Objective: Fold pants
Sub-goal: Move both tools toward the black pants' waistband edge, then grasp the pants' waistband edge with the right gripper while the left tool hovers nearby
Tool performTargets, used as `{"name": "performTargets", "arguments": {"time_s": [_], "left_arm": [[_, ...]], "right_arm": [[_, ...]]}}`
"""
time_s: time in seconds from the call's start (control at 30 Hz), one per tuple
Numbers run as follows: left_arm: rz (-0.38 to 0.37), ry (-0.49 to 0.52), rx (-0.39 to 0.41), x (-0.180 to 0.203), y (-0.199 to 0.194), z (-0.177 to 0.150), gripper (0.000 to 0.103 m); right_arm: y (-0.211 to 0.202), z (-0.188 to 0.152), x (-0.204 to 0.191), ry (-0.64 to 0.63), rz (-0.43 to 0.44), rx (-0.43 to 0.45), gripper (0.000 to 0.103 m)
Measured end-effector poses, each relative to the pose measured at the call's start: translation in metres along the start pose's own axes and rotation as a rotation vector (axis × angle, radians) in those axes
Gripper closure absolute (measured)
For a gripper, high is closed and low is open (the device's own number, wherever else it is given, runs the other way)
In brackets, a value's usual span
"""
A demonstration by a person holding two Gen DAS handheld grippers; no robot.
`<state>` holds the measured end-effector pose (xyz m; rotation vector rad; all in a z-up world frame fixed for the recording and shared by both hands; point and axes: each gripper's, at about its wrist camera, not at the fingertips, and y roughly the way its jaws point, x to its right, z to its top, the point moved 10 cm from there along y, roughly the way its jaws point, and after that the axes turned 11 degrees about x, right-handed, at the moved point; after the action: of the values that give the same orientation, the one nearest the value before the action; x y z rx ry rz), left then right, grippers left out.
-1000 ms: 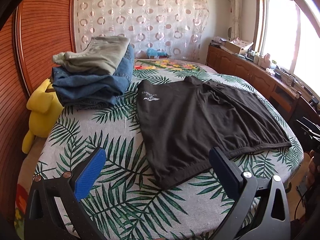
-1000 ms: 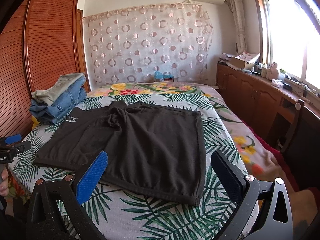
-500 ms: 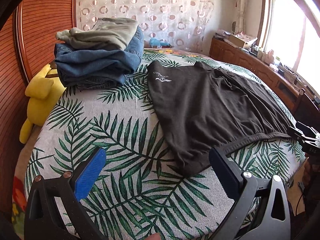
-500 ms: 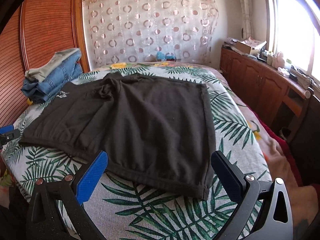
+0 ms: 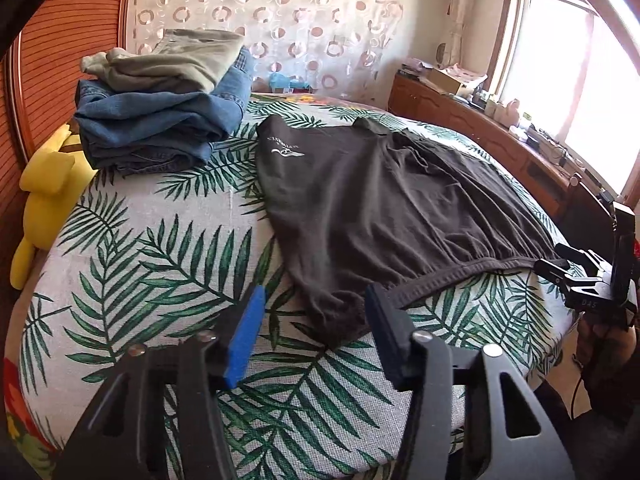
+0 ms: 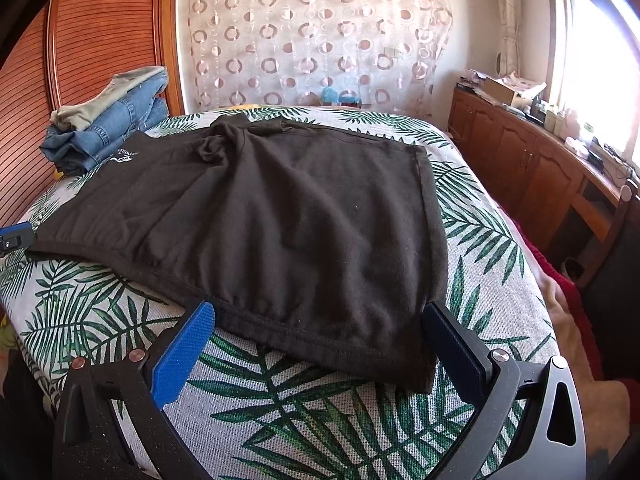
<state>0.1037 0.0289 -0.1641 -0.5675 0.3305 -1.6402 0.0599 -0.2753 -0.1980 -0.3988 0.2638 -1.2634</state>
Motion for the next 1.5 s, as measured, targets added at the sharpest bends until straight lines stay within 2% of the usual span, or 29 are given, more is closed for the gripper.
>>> {"name": "performTargets", "arguments": {"time_s": [0.03, 0.1, 0.27, 0.37, 0.43, 0.5, 0.53, 0.7, 0.8, 0.87, 0.97, 1.2, 1.5], "left_arm": [[-0.002, -0.003, -0.006, 0.000, 0.001, -0.002, 0.061], [-0.005, -0.001, -0.017, 0.001, 0.002, -0.005, 0.063], [0.008, 0.007, -0.025, 0.002, 0.005, -0.006, 0.064], [0.020, 0.017, -0.029, 0.002, 0.007, -0.006, 0.065], [0.022, 0.018, -0.030, 0.004, 0.011, -0.004, 0.083], [-0.015, -0.019, -0.042, 0.007, 0.013, -0.004, 0.092], [-0.013, -0.026, -0.041, 0.007, 0.013, -0.003, 0.100], [-0.012, -0.009, -0.014, 0.013, 0.009, 0.012, 0.100], [-0.045, 0.011, 0.009, 0.027, 0.006, 0.029, 0.100], [-0.067, 0.023, 0.022, 0.037, 0.006, 0.038, 0.100], [-0.119, 0.053, 0.044, 0.059, 0.006, 0.056, 0.100], [-0.238, 0.134, 0.091, 0.117, 0.012, 0.096, 0.101], [-0.315, 0.166, 0.072, 0.153, 0.032, 0.111, 0.101]], "right_arm": [[-0.002, 0.000, 0.001, -0.002, 0.003, 0.000, 0.000], [0.001, 0.003, 0.003, -0.004, 0.006, 0.002, 0.000], [-0.003, 0.000, 0.001, -0.008, 0.011, 0.011, 0.000], [0.013, -0.001, -0.001, -0.007, 0.012, 0.017, 0.000], [0.019, 0.001, -0.002, -0.011, 0.014, 0.016, 0.000], [0.024, 0.002, -0.003, -0.018, 0.021, 0.017, 0.000], [0.029, 0.004, -0.005, -0.021, 0.022, 0.015, 0.000], [0.032, 0.007, -0.007, -0.034, 0.036, 0.016, 0.004], [0.028, 0.009, -0.008, -0.029, 0.063, 0.023, 0.019], [0.026, 0.009, -0.008, -0.005, 0.088, 0.018, 0.035], [0.022, 0.011, -0.002, 0.004, 0.075, 0.028, 0.049], [0.014, 0.015, 0.005, 0.012, 0.055, 0.055, 0.054], [0.010, 0.017, 0.001, -0.006, 0.052, 0.068, 0.054]]}}
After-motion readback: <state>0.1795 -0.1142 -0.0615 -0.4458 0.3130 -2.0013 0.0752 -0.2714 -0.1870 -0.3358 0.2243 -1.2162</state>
